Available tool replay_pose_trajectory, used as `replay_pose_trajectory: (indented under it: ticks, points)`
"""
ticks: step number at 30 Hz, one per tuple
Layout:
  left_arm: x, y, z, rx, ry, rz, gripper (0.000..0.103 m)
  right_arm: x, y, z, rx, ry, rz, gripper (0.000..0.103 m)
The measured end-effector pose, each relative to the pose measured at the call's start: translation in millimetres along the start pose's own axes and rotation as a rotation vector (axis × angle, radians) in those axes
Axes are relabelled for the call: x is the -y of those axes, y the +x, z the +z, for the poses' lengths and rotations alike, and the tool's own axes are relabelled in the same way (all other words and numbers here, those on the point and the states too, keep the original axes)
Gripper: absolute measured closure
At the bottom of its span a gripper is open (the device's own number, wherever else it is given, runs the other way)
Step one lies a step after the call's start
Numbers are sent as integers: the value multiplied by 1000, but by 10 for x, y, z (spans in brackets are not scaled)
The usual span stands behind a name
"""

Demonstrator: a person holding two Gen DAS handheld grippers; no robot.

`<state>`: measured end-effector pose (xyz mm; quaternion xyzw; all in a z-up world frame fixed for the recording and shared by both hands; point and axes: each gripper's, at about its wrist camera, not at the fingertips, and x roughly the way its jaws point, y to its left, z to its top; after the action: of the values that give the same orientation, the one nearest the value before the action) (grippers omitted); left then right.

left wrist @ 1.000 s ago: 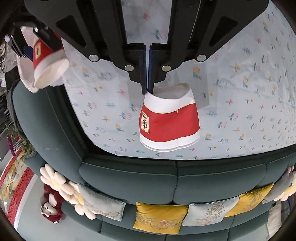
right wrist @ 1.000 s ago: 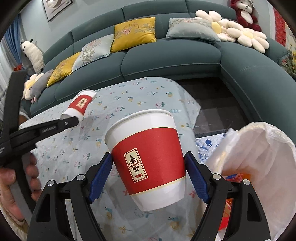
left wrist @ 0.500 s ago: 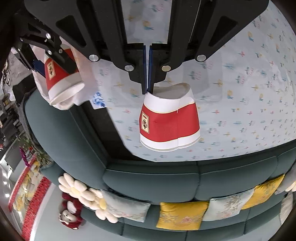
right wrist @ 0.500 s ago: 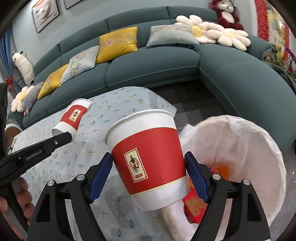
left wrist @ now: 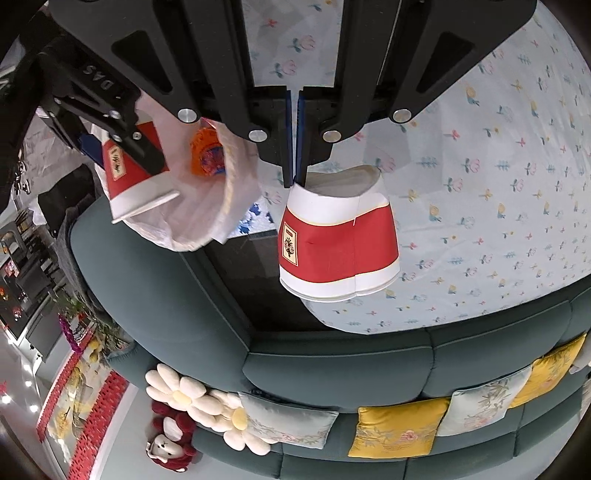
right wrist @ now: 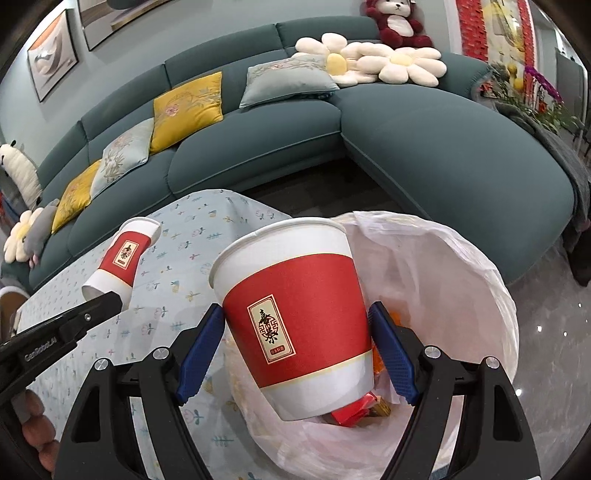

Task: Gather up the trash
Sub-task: 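Carry both red paper cups over the bin and open both grippers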

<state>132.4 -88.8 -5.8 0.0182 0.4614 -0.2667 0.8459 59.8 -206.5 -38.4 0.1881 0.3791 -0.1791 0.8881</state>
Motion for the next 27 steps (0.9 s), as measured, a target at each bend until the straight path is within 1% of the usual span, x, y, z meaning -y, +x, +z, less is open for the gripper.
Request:
replay_pose_trajectory:
  ticks: [3, 10, 18, 24, 27]
  points:
    - [96, -26, -57, -6, 11, -8, 102, 31, -26, -50, 8, -5, -21, 27]
    - [386, -85, -193, -23, 55, -36, 102, 174, -147, -87, 38, 34, -64, 27]
    - [726, -74, -257, -38, 116, -74, 102, 475, -254, -70, 74, 144, -104, 27]
    - [903, 49, -258, -71, 153, -116, 102, 650, -263, -51, 93, 214, -127, 27]
    - [977, 122, -257, -87, 178, -125, 102, 715, -253, -58, 91, 243, -129, 27]
